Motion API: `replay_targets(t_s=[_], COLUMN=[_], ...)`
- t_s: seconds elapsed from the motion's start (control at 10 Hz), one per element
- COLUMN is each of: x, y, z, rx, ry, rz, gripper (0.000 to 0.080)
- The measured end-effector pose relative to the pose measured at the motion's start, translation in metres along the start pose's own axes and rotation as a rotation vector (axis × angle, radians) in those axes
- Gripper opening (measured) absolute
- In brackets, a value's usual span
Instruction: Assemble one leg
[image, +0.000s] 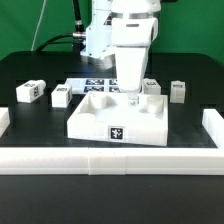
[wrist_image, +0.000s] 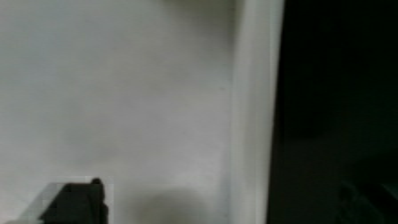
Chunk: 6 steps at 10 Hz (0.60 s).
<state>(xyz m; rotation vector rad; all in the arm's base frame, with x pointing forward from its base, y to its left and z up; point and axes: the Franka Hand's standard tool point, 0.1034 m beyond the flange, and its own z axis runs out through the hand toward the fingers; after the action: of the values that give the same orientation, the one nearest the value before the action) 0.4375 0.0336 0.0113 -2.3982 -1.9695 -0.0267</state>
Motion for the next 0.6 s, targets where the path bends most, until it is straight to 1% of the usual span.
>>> replay_targets(t_s=[0.1, 0.3, 0.5, 0.6], x=[-0.0007, -0.0006, -0.0006, -0.0006], y=[-0.0005, 0.0003, 0.0003, 0.0003], z=[0.0035, 0.0036, 0.0037, 0.0037], rx=[0.0, -0.001, -0.001, -0.001], ry=[0.002, 0.002, 0.002, 0.002], rz=[0.003, 0.004, 0.004, 0.004], gripper=[0.0649, 0.0649, 0.0373, 0.0373])
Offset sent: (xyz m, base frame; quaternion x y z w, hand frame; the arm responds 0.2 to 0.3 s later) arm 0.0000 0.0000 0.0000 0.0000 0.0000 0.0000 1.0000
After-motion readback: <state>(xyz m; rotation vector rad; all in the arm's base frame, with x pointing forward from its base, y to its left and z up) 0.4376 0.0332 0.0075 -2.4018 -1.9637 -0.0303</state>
